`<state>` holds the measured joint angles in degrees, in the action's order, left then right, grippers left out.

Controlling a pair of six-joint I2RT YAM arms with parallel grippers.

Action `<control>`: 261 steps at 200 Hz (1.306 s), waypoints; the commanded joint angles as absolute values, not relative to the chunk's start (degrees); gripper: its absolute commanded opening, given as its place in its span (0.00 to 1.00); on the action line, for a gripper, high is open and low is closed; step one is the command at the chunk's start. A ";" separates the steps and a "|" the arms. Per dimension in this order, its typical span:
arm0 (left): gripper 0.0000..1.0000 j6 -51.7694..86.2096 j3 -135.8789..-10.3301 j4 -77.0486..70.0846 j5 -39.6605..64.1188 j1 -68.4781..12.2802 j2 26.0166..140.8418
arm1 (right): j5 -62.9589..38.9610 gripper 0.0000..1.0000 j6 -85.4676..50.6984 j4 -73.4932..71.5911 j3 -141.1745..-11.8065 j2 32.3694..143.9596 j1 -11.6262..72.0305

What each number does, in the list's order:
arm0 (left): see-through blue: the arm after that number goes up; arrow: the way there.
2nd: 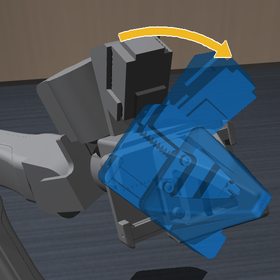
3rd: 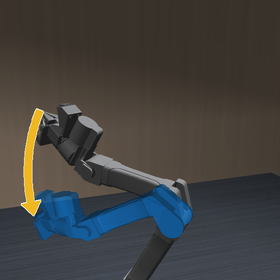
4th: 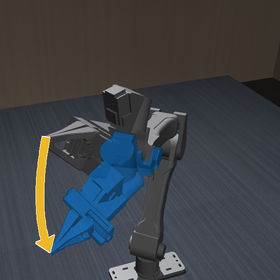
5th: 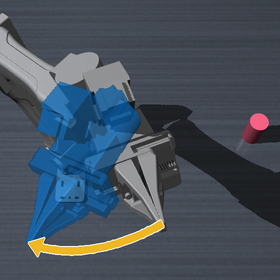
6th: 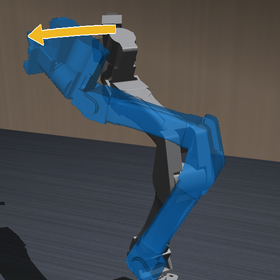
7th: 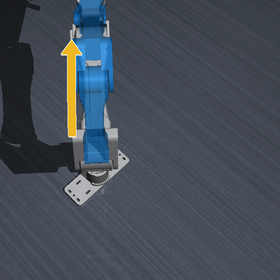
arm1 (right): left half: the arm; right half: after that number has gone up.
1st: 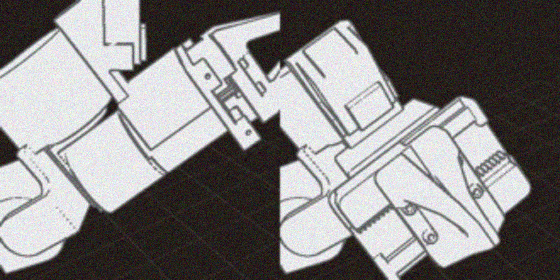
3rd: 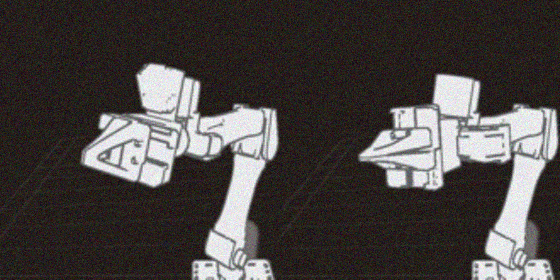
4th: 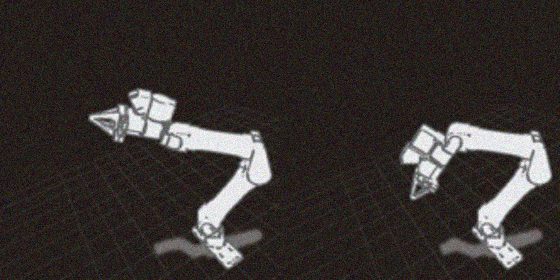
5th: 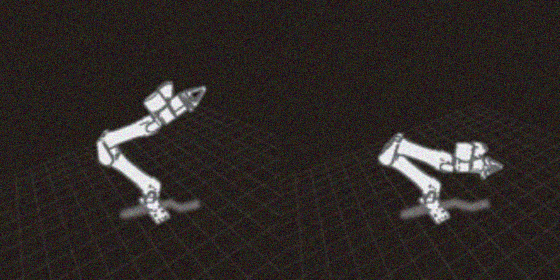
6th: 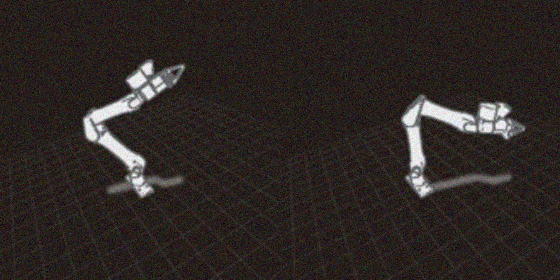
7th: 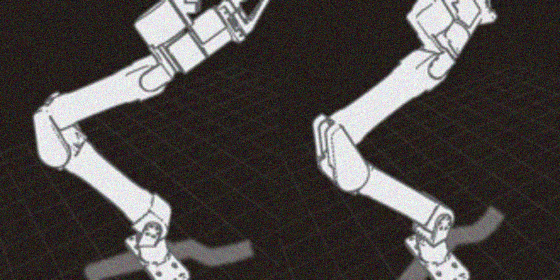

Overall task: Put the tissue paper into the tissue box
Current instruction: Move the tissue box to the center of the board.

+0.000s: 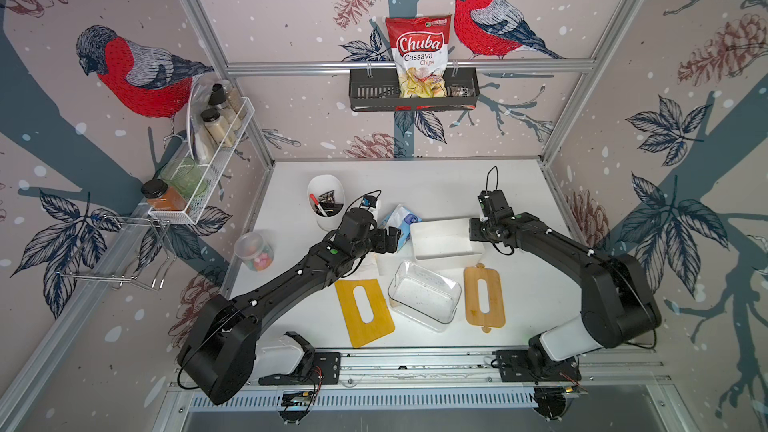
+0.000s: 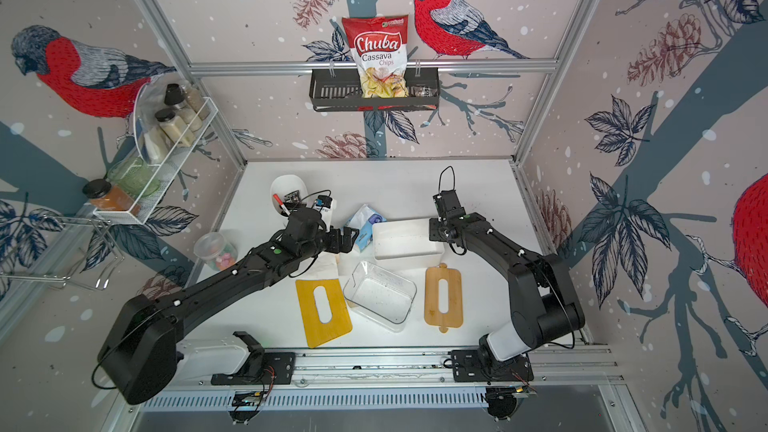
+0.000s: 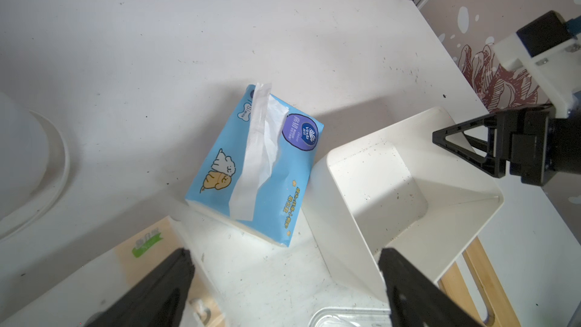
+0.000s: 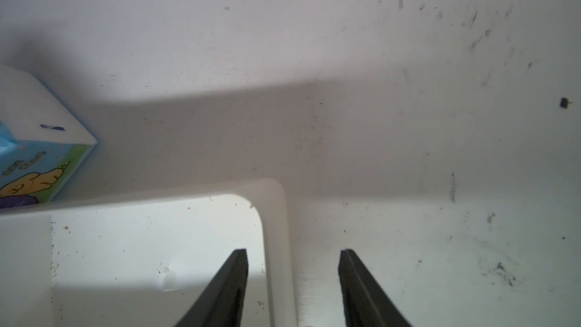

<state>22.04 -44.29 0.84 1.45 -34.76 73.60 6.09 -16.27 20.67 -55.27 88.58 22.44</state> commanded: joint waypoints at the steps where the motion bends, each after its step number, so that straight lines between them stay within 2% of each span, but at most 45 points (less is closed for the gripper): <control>1: 0.96 21.17 -44.81 0.26 1.14 -35.41 74.11 | 6.78 0.43 -16.55 17.47 -56.46 90.44 21.96; 31: 0.96 21.32 -44.60 -0.04 1.14 -36.10 74.33 | 4.40 0.30 -17.25 15.19 -57.42 92.66 19.04; 49: 0.96 21.44 -44.38 -0.53 1.36 -36.36 74.57 | 3.81 0.25 -17.86 14.08 -58.67 94.25 16.98; 130: 0.94 21.19 -44.56 1.84 7.41 -37.68 73.77 | 1.55 0.20 -19.77 11.82 -70.83 106.80 6.92; 152: 0.86 21.40 -44.47 4.47 10.75 -38.44 73.18 | 1.85 0.24 -19.73 12.59 -74.18 109.20 5.83; 181: 0.83 21.82 -44.13 9.52 13.95 -40.76 72.13 | 2.06 0.46 -18.53 13.18 -74.81 108.12 5.63; 204: 0.81 22.66 -42.76 12.51 14.38 -43.02 70.53 | 2.15 0.57 -17.74 12.93 -72.95 105.56 5.69; 227: 0.77 23.20 -41.58 14.20 13.54 -44.24 69.76 | 1.88 0.61 -17.34 13.23 -71.48 103.71 5.88; 261: 0.60 22.28 -41.47 14.12 10.81 -44.99 72.17 | 1.56 0.63 -17.30 12.92 -69.49 101.72 6.38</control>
